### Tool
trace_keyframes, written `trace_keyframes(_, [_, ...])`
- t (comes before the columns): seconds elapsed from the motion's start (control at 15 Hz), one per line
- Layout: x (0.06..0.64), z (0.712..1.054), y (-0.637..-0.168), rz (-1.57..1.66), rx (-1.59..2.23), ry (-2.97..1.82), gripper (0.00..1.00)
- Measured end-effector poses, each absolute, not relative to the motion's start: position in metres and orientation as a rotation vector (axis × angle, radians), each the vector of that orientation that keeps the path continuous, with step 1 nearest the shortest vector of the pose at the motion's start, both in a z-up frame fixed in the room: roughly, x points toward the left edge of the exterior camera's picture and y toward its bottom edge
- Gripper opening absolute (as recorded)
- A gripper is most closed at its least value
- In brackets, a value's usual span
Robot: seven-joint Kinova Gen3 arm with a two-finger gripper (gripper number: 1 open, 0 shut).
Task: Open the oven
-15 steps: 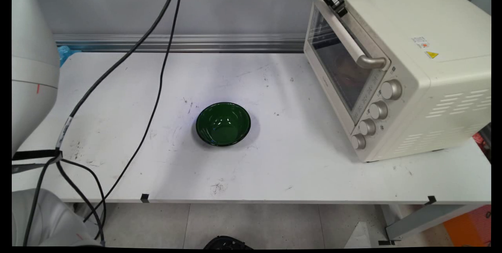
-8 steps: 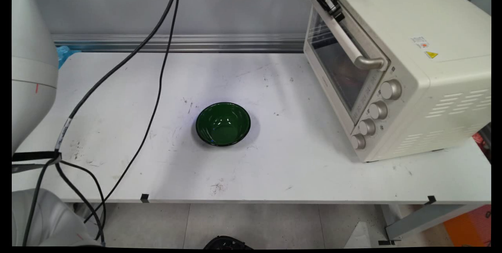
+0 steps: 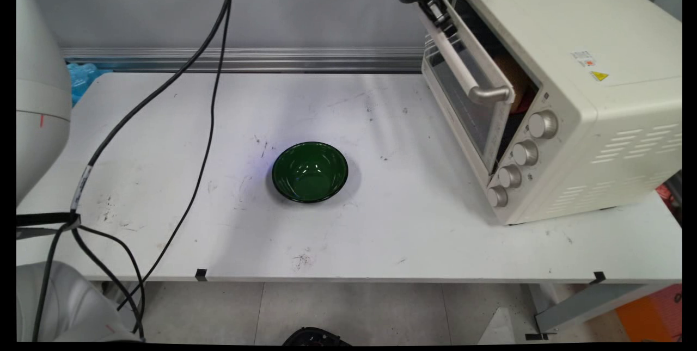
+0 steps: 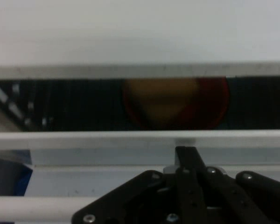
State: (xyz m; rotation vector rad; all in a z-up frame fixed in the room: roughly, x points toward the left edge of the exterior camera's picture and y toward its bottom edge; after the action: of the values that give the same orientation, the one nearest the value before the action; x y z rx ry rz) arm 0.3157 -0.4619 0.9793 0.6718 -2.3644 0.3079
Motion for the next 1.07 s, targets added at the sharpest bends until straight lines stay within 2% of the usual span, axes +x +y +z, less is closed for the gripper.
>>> trace_keyframes(1.07, [0.368,0.951,-0.416,0.258,0.699,-2.452,0.00])
